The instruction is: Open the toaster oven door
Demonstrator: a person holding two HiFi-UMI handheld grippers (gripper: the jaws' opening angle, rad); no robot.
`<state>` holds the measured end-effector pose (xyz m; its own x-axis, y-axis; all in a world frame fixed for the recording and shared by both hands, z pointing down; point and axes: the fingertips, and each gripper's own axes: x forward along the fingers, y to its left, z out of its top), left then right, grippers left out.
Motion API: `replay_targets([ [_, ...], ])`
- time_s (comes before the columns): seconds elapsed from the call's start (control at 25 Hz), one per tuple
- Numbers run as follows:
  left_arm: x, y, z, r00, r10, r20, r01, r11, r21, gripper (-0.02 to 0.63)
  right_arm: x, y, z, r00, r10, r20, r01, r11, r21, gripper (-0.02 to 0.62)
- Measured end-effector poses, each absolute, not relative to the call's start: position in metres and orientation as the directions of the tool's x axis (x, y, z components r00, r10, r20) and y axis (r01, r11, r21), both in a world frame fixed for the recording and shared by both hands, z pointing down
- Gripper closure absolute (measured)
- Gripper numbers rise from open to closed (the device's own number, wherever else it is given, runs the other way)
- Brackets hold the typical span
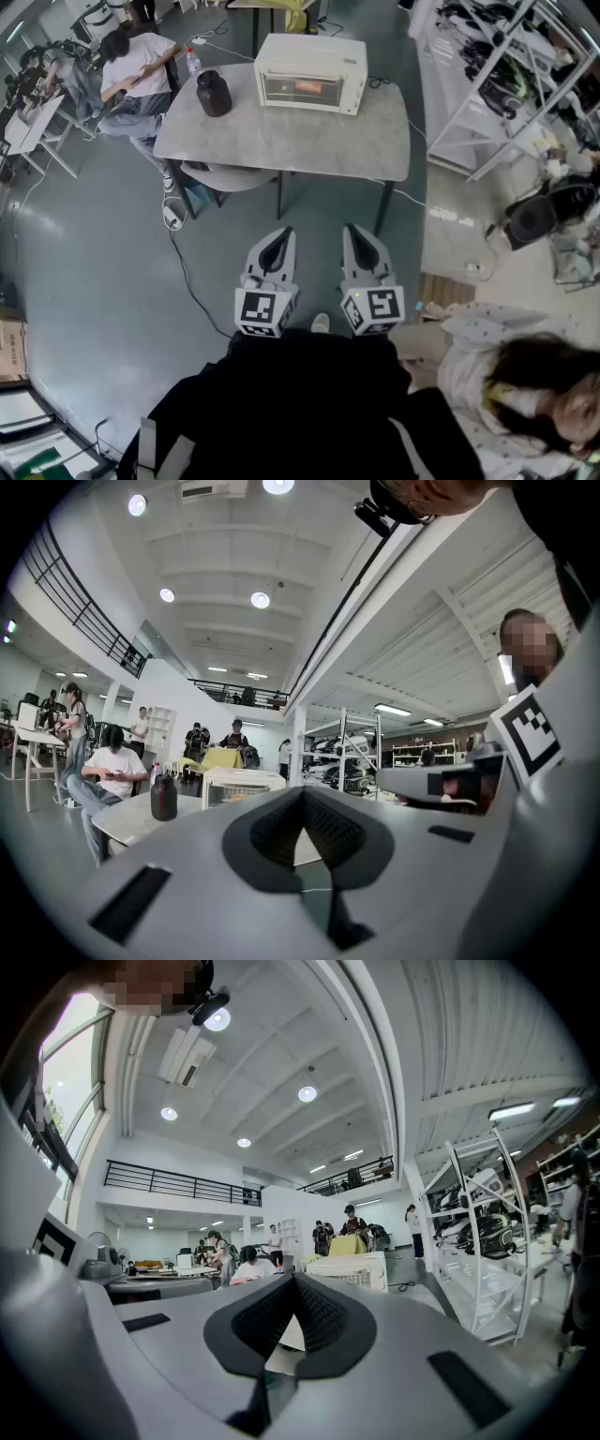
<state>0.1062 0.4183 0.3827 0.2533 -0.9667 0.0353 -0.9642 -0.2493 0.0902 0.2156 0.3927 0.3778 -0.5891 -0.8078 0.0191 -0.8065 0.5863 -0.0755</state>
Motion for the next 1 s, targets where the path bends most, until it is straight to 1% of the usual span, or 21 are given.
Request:
replay_targets([
  [0.28,0.127,0.425,0.39,0.231,-0.97,0.075,-0.971,-0.225,0.074,0.603,0.231,0.394,0.381,-0.619,-0.784,0.04,-0.785,0.615,-0.072,0.592],
  [0.4,0.132,0.422,0.388,0.211,-0.975,0.064,-0.976,-0.207,0.067,0.603,0.236,0.389,0.379,-0.627,-0.778,0.026,-0.778,0.625,-0.064,0.592],
  [0.52,0.134,0.423,0.394,0.181,-0.982,0.061,-0.981,-0.175,0.088,0.603,0.244,0.385,0.38,-0.631,-0.775,0.008,-0.772,0.628,-0.098,0.592],
  [0.68,0.132,0.418,0.407,0.153,-0.985,0.085,-0.988,-0.149,0.046,0.603,0.241,0.38,0.382,-0.656,-0.754,0.022,-0.751,0.651,-0.108,0.592],
  [0.88,0.128,0.393,0.424,0.148,-0.982,0.121,-0.985,-0.135,0.11,0.603,0.233,0.358,0.396,-0.661,-0.749,0.035,-0.746,0.652,-0.138,0.592],
  [1.0,0.111,0.359,0.438,0.161,-0.978,0.134,-0.983,-0.147,0.11,0.603,0.219,0.325,0.407,-0.65,-0.76,0.032,-0.756,0.641,-0.13,0.592],
])
